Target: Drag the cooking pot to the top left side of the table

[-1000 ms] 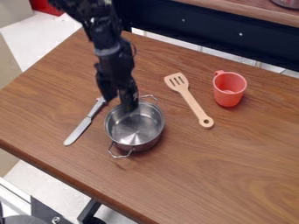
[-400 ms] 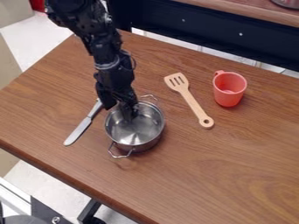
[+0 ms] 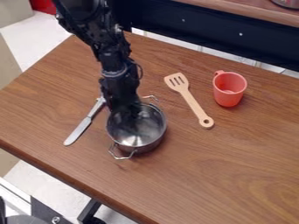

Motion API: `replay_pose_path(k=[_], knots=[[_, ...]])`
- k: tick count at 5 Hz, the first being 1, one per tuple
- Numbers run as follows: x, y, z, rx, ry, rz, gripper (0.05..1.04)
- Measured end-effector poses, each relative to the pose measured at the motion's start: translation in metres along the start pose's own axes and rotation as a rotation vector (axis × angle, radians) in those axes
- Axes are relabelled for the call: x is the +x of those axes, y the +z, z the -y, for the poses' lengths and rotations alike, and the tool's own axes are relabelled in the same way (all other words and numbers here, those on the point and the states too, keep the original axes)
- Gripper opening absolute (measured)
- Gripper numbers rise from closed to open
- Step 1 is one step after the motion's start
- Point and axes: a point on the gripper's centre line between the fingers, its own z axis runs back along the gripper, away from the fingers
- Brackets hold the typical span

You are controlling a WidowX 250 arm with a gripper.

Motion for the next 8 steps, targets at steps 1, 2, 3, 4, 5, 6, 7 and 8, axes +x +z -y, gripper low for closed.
replay_pose_path(k=[1, 2, 3, 4, 5, 6, 7, 8], knots=[[0.001, 0.0, -0.001, -0.004, -0.001, 0.01, 0.168], [0.001, 0.005, -0.004, -0.003, 0.002, -0.02, 0.067], [0.011, 0.015, -0.012, 0.006, 0.005, -0.032, 0.056], [0.021, 0.027, -0.028, 0.013, 0.042, -0.013, 0.056], [0.033, 0.044, -0.046, 0.006, 0.106, 0.012, 0.056], [0.043, 0.05, -0.067, -0.041, 0.169, 0.007, 0.056], [0.056, 0.055, -0.095, -0.033, 0.274, 0.02, 0.056], [0.074, 0.041, -0.12, -0.022, 0.336, 0.021, 0.056]])
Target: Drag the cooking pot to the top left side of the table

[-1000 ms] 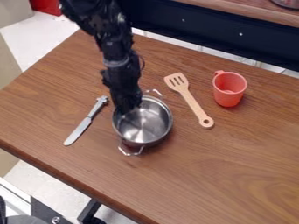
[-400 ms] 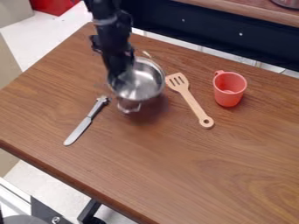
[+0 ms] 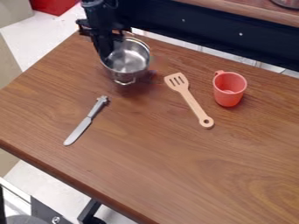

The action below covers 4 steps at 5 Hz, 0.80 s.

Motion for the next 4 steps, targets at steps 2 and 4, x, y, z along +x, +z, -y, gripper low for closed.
replay_pose_path(k=[2, 4], knots=[[0.021, -0.018, -0.007, 0.05, 0.04, 0.015, 0.056], [0.022, -0.025, 0.0, 0.05, 0.054, -0.005, 0.078]])
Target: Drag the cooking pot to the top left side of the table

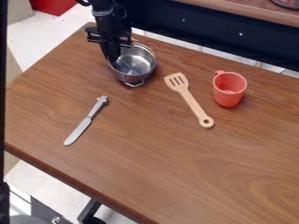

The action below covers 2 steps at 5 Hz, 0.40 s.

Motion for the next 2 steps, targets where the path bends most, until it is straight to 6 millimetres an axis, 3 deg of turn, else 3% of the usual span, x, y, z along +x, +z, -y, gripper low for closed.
replay_pose_path(k=[1, 2], knots=[[-0.003, -0.015, 0.001, 0.0, 0.01, -0.074, 0.226], [0.007, -0.005, -0.001, -0.003, 0.046, -0.065, 0.469]])
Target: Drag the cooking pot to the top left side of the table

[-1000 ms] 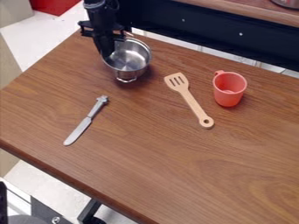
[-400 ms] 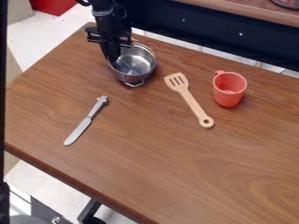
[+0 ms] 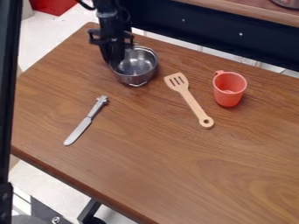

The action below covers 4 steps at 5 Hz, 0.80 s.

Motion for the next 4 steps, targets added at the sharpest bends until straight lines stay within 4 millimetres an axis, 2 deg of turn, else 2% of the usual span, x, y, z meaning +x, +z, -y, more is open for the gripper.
replay_pose_path(k=[1, 2, 3, 4], knots=[[0.001, 0.01, -0.003, 0.013, 0.04, -0.017, 0.767], [-0.001, 0.014, -0.004, 0.01, 0.053, -0.035, 0.989], [-0.006, 0.014, -0.003, -0.009, 0.053, -0.02, 0.997], [-0.008, 0.037, -0.001, -0.042, 0.041, 0.001, 0.997]])
